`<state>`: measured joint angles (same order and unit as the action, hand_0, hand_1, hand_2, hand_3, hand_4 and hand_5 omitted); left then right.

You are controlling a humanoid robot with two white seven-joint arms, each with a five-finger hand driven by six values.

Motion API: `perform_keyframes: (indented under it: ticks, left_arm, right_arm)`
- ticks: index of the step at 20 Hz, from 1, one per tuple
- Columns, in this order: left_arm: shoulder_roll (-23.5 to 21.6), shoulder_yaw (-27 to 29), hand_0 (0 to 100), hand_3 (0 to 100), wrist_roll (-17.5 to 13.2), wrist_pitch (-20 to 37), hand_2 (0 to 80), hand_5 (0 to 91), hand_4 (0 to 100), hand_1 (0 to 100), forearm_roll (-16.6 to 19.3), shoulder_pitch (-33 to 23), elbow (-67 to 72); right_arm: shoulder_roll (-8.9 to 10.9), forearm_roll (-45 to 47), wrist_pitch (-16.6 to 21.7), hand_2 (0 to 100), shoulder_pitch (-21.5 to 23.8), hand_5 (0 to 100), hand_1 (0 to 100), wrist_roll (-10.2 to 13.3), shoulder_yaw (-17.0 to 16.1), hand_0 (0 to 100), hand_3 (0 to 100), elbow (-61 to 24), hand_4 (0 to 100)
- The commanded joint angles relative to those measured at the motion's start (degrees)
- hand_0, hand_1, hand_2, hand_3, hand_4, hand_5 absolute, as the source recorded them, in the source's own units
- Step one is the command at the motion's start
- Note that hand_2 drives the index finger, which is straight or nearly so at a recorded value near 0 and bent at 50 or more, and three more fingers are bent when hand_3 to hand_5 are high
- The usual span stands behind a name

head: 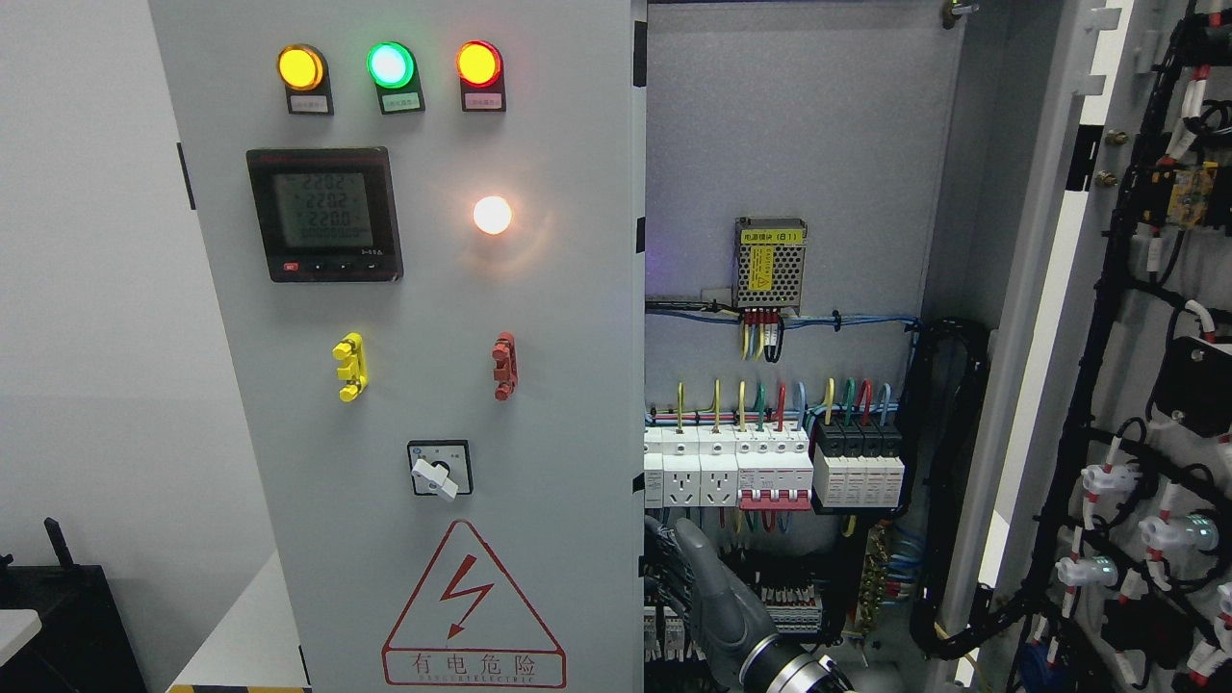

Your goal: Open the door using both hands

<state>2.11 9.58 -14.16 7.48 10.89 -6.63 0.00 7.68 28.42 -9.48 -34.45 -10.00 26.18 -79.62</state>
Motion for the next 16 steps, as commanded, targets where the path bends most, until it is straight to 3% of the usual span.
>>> perform_keyframes:
  ticks: [1,14,16]
  left_arm:
    - [0.00,0.00,0,0,0.01,-0.01,0.0,0.0,3,0,0.01,0.04,1.93]
    - [0.00,0.00,0,0,0.01,-0.01,0.0,0.0,3,0,0.01,0.04,1.93]
    - [0.00,0.00,0,0,0.01,-0.01,0.0,0.0,3,0,0.01,0.04,1.93]
  right_arm:
    - [0.31,0.06,0.08,0,-0.26,0,0,-0.98,0.10,0,0,0.78,0]
    - [0.31,0.14,0.08,0,-1.58,0,0,-2.21,-0.43,0,0,2.63,0]
    - [0.31,0.14,-0.01,0,-1.58,0,0,-3.96,-0.43,0,0,2.63,0]
